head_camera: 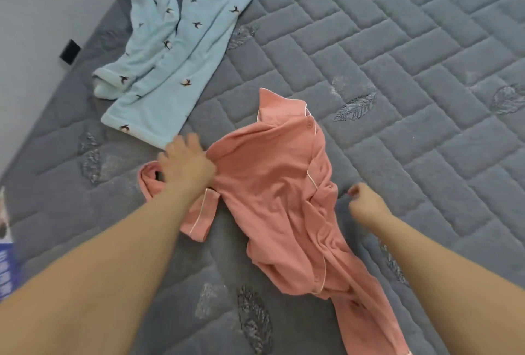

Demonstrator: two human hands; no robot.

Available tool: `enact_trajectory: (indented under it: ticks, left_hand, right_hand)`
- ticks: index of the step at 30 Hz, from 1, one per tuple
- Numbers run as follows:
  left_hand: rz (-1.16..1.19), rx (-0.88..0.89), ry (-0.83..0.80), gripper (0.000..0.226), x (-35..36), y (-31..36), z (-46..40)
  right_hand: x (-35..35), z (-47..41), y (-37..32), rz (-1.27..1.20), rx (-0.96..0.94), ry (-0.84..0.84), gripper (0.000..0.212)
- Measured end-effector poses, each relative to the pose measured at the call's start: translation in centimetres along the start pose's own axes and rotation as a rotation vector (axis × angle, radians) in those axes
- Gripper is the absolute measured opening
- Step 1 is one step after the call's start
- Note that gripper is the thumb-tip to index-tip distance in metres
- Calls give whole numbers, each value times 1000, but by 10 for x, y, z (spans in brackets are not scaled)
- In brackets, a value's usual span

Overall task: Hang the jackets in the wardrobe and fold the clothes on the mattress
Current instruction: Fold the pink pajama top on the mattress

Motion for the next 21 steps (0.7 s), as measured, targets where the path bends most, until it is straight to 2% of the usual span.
enact_trajectory:
  ticks: [1,4,6,8,10,13,15,17,19,21]
  left_hand:
    - [59,124,-81,52,14,33,5]
    - [221,429,-293,59,47,128,27]
    - [220,555,-363,69,62,164,41]
    - [139,497,-528,79,88,162,48]
    - [20,416,-659,84,112,148,55]
    - [-61,372,-705,93,127,139,66]
    - [-96,331,-697,100,127,140,70]
    - [-166,303,-698,101,123,144,75]
    - [-251,273,-719,97,121,148,82]
    - [-308,252,-714,89,122,151,86]
  right_hand:
    - [8,1,4,92,13,-71,25]
    - [50,30,10,255,-12,-482,38]
    - [69,45,12,235,-40,-534,38]
    - [77,49,21,127,-25,-490,27]
    - [72,50,37,-67,68,-482,18]
    - [40,45,64,-436,189,-540,24]
    - [6,37,80,-611,208,-505,15]
    - [-28,26,98,-657,229,-411,11]
    - [-64,13,118,-439,180,-255,6]
    - [-110,0,132,-91,89,-4,10]
Point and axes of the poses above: each hand's wrist, its own z-axis away from the middle knuckle, its own x-axis out of the palm, y = z × x, the point moved 6 cm from there along -z, towards the middle knuckle, and after that the axes turned 5 degrees about y, right-handed, at the moved point
